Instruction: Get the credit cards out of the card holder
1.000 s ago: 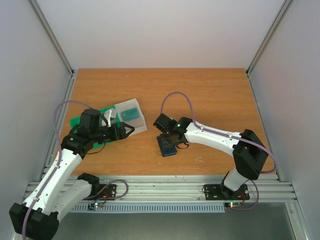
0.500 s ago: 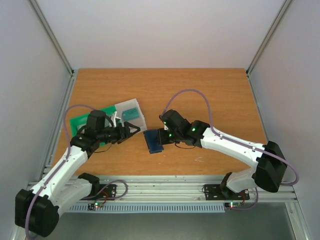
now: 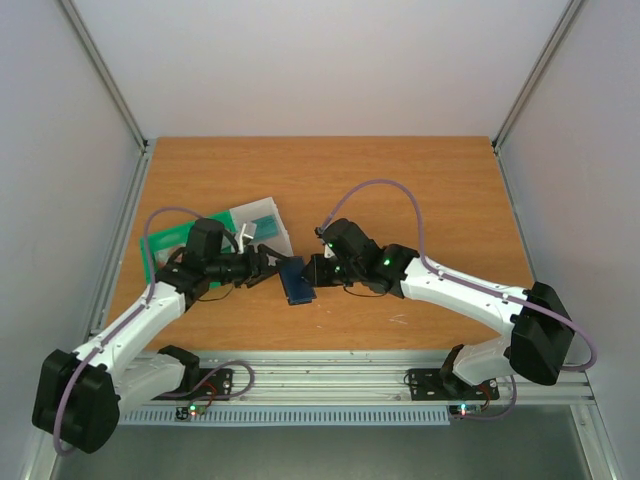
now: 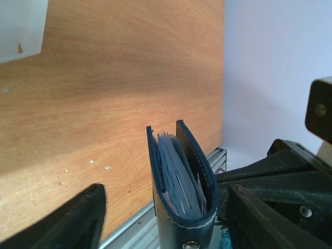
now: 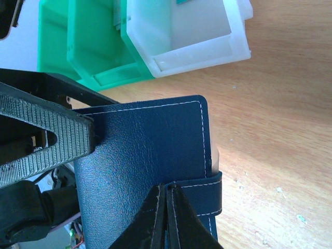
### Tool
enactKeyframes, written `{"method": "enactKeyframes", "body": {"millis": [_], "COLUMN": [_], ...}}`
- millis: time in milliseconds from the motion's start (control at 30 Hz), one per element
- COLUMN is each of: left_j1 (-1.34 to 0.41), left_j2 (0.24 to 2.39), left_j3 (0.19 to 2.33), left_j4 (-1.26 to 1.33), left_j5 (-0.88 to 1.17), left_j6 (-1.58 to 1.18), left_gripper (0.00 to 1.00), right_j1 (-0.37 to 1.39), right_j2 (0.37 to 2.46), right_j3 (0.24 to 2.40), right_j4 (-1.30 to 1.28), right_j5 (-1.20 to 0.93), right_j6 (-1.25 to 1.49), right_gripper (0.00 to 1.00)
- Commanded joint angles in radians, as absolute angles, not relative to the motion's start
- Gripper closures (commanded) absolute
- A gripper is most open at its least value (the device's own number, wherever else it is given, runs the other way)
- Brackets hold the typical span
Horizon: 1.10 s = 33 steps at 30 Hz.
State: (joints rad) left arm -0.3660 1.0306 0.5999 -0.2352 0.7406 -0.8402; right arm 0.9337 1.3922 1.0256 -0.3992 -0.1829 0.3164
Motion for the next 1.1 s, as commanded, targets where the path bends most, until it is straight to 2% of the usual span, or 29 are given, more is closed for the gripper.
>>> {"method": "enactKeyframes", "body": {"millis": [0, 133, 233, 267, 633, 767, 900, 1067], "left_j1": [-0.373, -0.376, -0.376, -0.376, -0.389, -0.430, -0.462, -0.474], "left_j2": [1.034, 1.047, 1.059, 1.063, 1.121, 1.154, 1.218, 1.226], "left_j3": [0.580, 0.563, 0.555, 0.555, 0.569, 0.553, 0.540, 0.563], "left_j4": [-0.177, -0.162, -0.146, -0.148, -0.185, -0.176, -0.153, -0.210], "left_j5": [0.747, 0.751, 0.767, 0.771, 0.758, 0.696, 0.658, 0.605], "left_j6": [-0.849, -0.864, -0.870, -0.867, -0.807, -0.811, -0.826, -0.794], "left_gripper": [0.45, 0.69, 0.97, 0.99, 1.00, 0.93, 0.78, 0.63], "right_j1": [0.944, 0.944, 0.943, 0.944, 0.943, 0.943, 0.943, 0.936], "right_j2": [1.380, 1.380, 1.378, 1.374, 1.315, 1.319, 1.315, 1.319], "right_j3": [1.011, 0.989, 0.985, 0.982, 0.910, 0.884, 0.847, 0.811], "right_j4": [-0.344, -0.322, -0.329, -0.339, -0.390, -0.410, -0.419, -0.433], "right_j5": [-0.197, -0.201, -0.199, -0.192, -0.132, -0.100, -0.083, -0.053], "right_j6": [0.353, 0.366, 0.363, 0.359, 0.322, 0.309, 0.302, 0.295], "right_gripper": [0.99, 0.99, 0.99, 0.99, 0.99, 0.99, 0.99, 0.99]}}
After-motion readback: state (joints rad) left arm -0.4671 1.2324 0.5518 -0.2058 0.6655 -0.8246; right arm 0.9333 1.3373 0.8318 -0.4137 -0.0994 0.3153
